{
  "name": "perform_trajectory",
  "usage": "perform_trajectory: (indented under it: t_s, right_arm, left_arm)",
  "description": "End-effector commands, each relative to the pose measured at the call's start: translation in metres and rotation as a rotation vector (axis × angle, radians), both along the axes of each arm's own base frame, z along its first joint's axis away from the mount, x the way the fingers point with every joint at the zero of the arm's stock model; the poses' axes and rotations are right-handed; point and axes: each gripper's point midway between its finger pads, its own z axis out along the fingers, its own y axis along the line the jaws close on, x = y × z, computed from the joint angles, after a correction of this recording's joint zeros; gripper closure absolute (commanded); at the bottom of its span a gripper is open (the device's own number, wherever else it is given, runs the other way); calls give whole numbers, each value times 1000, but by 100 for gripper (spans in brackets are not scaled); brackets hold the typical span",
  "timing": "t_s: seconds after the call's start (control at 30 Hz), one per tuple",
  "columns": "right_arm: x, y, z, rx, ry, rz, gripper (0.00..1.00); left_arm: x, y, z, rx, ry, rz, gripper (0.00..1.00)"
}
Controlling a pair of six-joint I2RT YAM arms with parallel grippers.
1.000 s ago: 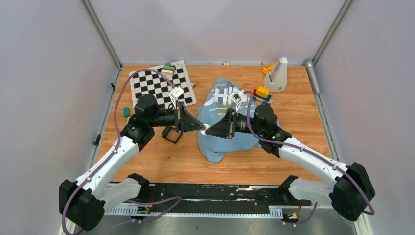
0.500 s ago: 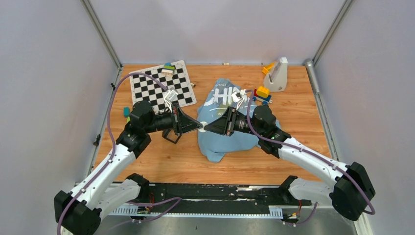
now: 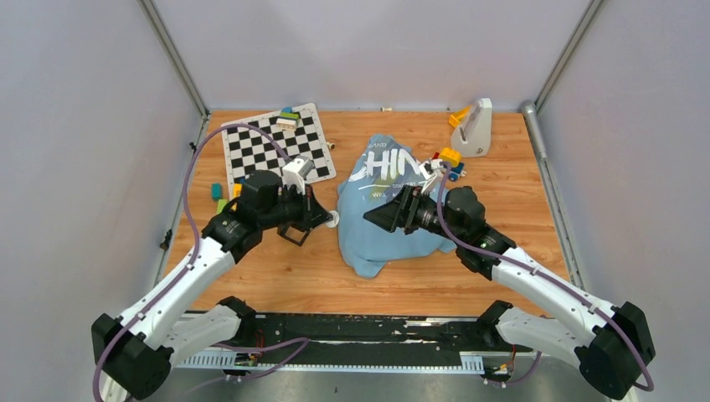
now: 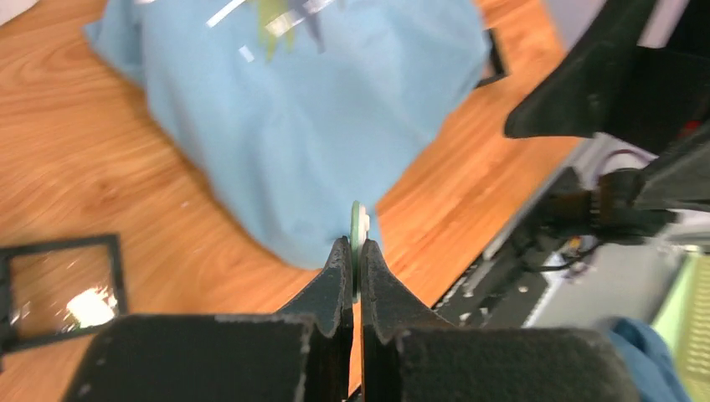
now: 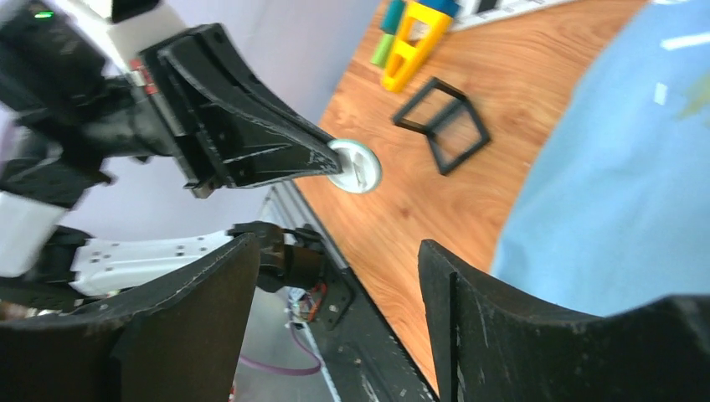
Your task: Remove the brooch from the garment
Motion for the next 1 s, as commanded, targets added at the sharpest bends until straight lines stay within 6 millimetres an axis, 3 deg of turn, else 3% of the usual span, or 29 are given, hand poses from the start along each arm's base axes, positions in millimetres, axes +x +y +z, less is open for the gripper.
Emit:
perform_trajectory:
  t_s: [0.0,0.1,0.13,0.17,0.2,0.27,0.53,0.73,0.97]
  right_arm:
    - [16,-15,-23,-127,25,-110,30]
    - [21,-21,-27,-143,26,-147,30]
    - [21,-24,-32,-158,40,-155,30]
    - [20,-26,-33,-164,41,-158,30]
    - [20,-28,-33,-166,39,-162,30]
    - [20,-30,-33,-170,33,-167,30]
    - [16,-42,-30,-190,19,-173,30]
    - [14,-52,-31,-204,12,-188,31]
    - [14,-56,-36,-205,19,-201,31]
  left_arm:
    - [29,49,-30,431,-71,258,100]
    - [32,53,-55,656,-46,294,100]
    - [37,67,-55,744,-55,363,100]
    - [40,64,-61,803,-41,374,100]
    - [41,78,-64,892,-42,421,100]
    - [45,83,-74,992,-21,462,100]
    - [74,98,-97,1235,-54,618,100]
    - [84,96,-124,1391,-28,603,100]
    - [86,91,-148,1423,-16,546,100]
